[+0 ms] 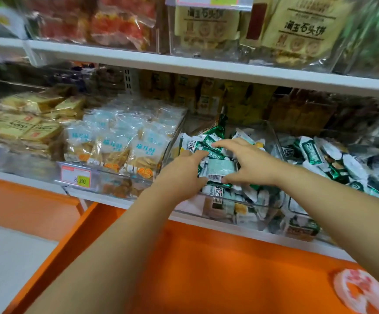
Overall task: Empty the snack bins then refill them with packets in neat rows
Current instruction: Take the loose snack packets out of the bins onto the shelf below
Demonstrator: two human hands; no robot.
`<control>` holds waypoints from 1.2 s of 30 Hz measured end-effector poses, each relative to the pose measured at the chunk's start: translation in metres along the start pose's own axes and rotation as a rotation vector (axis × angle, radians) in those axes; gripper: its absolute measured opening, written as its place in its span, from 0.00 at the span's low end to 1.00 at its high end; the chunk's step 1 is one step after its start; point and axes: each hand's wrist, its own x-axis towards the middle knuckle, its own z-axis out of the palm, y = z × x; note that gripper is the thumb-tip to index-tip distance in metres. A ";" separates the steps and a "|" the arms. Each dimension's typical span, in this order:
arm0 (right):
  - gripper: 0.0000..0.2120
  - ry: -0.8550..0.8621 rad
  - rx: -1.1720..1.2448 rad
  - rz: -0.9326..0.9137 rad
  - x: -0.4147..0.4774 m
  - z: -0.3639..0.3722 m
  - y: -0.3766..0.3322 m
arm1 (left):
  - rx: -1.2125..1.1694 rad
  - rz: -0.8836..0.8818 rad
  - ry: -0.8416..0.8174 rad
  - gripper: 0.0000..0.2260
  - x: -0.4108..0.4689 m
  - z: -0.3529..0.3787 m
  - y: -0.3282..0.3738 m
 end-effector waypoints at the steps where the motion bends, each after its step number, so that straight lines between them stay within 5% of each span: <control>1: 0.41 -0.008 -0.051 0.013 -0.002 -0.002 0.000 | -0.028 0.010 -0.038 0.32 0.005 0.000 0.002; 7: 0.48 -0.213 0.104 0.165 -0.014 -0.005 0.013 | -0.156 0.005 -0.102 0.42 0.025 0.000 0.011; 15: 0.42 -0.042 0.205 0.111 -0.009 0.016 0.006 | -0.229 0.008 -0.102 0.46 0.040 0.006 0.003; 22: 0.46 -0.086 0.235 0.123 -0.001 0.010 0.016 | -0.240 0.050 -0.133 0.43 0.042 0.004 0.001; 28: 0.33 0.067 0.328 0.108 -0.013 0.008 0.014 | -0.284 0.040 -0.023 0.33 0.026 0.001 0.009; 36: 0.31 0.297 0.298 0.032 -0.057 -0.035 -0.007 | -0.397 0.131 0.196 0.30 -0.010 -0.026 0.047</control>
